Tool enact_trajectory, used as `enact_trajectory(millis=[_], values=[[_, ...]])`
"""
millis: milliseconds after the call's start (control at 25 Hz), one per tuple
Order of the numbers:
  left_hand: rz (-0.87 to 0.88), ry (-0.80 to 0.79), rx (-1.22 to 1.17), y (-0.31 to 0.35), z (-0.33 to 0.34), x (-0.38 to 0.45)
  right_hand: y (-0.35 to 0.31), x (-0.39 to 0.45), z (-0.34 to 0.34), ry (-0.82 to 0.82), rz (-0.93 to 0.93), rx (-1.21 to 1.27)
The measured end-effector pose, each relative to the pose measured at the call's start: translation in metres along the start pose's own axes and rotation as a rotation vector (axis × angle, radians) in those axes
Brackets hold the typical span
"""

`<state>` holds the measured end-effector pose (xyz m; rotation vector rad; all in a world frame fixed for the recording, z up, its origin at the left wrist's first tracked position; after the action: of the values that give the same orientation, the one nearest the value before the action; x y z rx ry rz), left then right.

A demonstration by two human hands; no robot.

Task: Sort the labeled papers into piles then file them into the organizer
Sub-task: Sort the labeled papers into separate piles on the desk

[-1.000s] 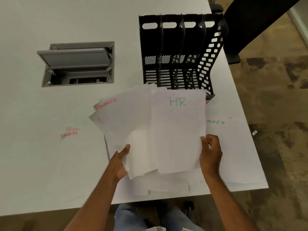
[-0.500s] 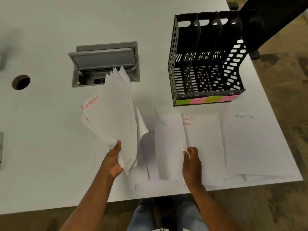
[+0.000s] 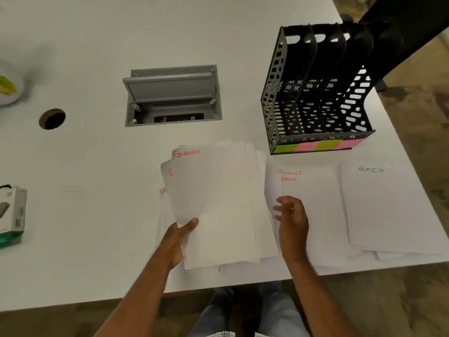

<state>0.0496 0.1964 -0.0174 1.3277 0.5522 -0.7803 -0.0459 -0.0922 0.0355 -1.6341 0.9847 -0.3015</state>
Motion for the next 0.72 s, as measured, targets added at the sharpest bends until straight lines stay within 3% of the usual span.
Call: enact_trajectory(millis=[120,280,720], values=[[-0.006,0.01,-0.001,-0.008,0.0,-0.004,-0.023,-0.005,0.021,-0.124,-0.012,-0.083],[0.005,0.003,-0.017,-0.015,-0.001,-0.007,-0.014,-0.02,0.032,-0.094,-0.119,-0.247],[0.014,-0.035,0.005,-0.025,-0.018,-0.01,0.009,-0.024,0.045,-0.26,0.198,-0.237]])
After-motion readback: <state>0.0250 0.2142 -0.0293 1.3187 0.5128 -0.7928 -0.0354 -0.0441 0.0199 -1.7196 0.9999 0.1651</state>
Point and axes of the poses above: each hand's wrist, its own x-axis towards the middle knuckle, its own z-axis out of the palm, y = z × x, the point moved 3 cm from there along x, towards the middle knuckle, and after that the axes turned 5 degrees about z, right-handed, at the moved point
